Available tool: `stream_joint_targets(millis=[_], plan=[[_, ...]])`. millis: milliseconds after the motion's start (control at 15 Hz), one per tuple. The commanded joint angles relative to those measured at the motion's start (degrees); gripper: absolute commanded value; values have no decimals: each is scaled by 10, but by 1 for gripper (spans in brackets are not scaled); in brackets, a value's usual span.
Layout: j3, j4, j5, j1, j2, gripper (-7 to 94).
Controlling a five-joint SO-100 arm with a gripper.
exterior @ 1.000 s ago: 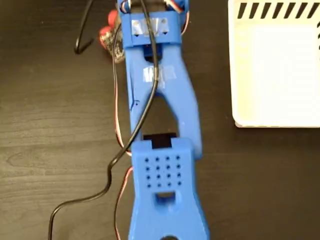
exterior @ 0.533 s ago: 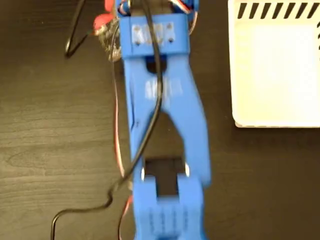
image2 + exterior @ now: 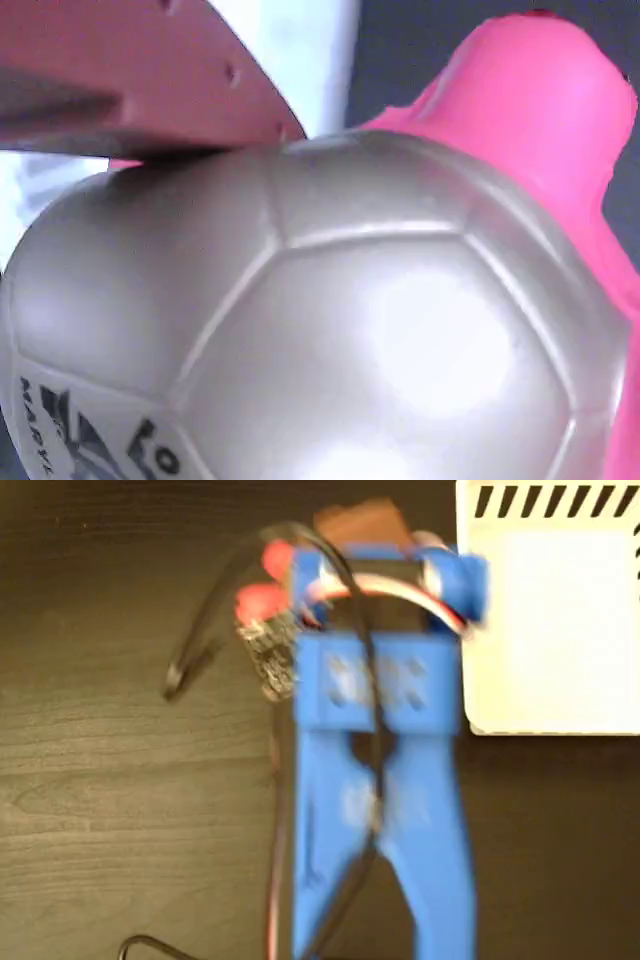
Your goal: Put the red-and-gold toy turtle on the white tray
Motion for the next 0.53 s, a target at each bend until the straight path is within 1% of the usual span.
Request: stream_joint_targets(millis=[0,267,467], plan=[[-56,17,34,73,38,0],[-208,25,83,175,-100,0],[-300,26,112,210,-195,0]])
